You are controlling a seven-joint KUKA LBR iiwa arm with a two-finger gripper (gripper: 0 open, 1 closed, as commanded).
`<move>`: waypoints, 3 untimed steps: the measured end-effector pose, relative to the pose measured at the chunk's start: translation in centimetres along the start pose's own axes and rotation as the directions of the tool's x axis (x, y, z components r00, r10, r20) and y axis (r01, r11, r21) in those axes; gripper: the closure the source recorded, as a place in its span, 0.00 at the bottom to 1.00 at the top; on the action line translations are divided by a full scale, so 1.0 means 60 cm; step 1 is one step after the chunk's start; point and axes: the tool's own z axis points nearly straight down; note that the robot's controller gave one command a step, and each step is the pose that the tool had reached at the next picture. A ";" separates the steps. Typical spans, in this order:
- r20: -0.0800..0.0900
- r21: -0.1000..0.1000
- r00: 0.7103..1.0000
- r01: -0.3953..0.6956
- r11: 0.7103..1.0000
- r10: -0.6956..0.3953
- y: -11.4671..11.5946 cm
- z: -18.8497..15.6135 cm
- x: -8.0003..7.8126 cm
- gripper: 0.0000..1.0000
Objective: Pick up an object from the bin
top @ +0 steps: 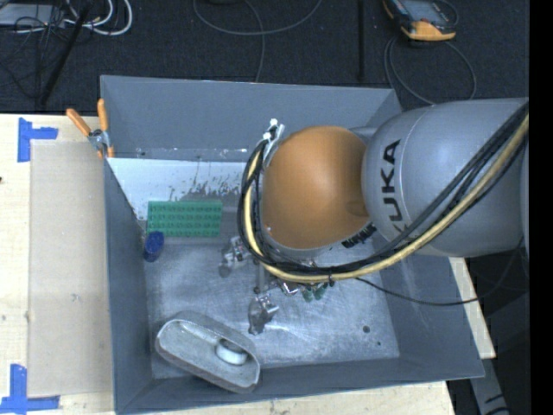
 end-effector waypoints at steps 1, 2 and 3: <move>0.002 0.000 0.996 0.092 0.996 -0.092 0.106 0.107 0.036 0.00; 0.012 -0.001 0.995 0.100 0.995 -0.100 0.079 0.126 0.029 0.00; 0.020 -0.001 0.995 0.093 0.996 -0.093 0.062 0.136 0.029 0.00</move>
Offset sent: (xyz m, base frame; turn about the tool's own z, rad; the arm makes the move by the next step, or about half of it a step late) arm -0.0422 0.0510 -0.0644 -0.0868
